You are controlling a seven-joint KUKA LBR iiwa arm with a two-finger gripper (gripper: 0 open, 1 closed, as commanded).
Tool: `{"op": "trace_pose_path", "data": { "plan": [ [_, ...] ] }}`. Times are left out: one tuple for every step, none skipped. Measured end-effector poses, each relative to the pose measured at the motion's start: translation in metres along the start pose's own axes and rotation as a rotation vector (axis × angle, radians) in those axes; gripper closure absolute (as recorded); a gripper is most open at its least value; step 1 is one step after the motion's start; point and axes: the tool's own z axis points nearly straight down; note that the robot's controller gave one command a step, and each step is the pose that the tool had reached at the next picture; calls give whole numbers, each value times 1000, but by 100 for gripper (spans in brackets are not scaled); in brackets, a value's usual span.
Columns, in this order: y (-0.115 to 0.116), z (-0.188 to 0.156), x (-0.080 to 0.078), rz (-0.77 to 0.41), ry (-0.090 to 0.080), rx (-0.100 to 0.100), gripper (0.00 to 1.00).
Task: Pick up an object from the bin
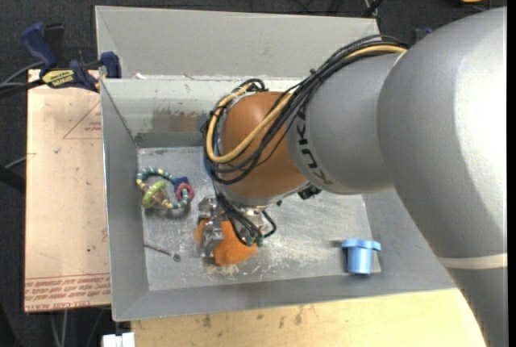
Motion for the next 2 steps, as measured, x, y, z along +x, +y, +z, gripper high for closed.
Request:
{"op": "trace_pose_path", "data": {
  "plan": [
    [-13, -99, 3, 25, -1, 0, 100],
    [-13, -99, 3, 26, -1, 0, 100]
  ]
}}
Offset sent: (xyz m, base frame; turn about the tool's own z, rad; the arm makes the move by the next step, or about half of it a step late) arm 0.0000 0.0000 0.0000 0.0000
